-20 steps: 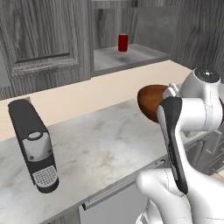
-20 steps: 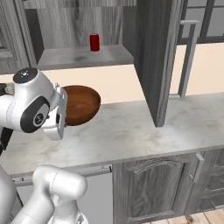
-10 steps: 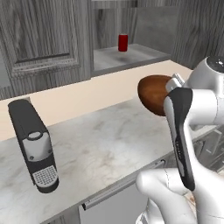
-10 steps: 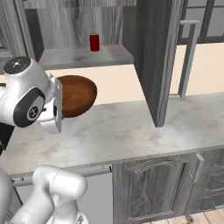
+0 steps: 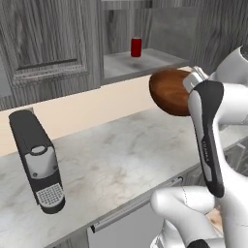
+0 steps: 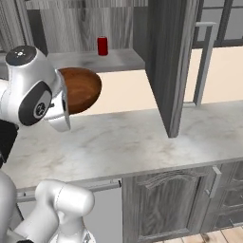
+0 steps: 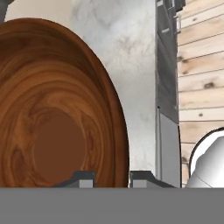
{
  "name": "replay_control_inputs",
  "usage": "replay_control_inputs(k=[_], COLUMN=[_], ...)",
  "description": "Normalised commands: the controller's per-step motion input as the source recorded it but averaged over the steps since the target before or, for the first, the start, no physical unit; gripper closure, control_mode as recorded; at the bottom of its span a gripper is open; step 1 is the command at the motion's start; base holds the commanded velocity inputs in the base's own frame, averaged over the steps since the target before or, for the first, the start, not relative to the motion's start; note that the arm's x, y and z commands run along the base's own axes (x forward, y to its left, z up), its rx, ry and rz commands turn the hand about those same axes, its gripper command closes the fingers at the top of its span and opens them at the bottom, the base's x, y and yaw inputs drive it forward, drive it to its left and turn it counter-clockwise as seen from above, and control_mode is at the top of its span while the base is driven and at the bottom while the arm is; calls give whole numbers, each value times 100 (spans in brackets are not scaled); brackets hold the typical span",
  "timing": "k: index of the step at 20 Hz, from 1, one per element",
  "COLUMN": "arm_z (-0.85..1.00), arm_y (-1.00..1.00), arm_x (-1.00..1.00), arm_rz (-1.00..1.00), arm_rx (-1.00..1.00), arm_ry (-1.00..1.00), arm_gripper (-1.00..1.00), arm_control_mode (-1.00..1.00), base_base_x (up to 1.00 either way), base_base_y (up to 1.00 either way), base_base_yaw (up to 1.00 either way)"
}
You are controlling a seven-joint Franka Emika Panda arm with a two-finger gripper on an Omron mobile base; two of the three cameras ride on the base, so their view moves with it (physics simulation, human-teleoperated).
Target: Pick the mug and place it in the sink. Pick the bowl and place it in the open cabinet and then close the cabinet.
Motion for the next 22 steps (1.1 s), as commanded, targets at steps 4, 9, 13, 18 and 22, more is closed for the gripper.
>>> replay_control_inputs(k=[4,9,13,18,22], arm_z=[18,1,0,0,6], arm_y=[0,6,18,21,6], arm_x=[18,25,36,38,27], arm_rz=[16,14,11,6,4], arm_rx=[0,0,0,0,-1], arm_ry=[-7,-3,-1,-2,-8], arm_gripper=[100,100,100,100,100], arm_control_mode=[-100,-100,-100,-100,-100], base_base_x=[0,0,0,0,0], base_base_y=[0,0,0,0,0], base_base_yaw=[0,0,0,0,0])
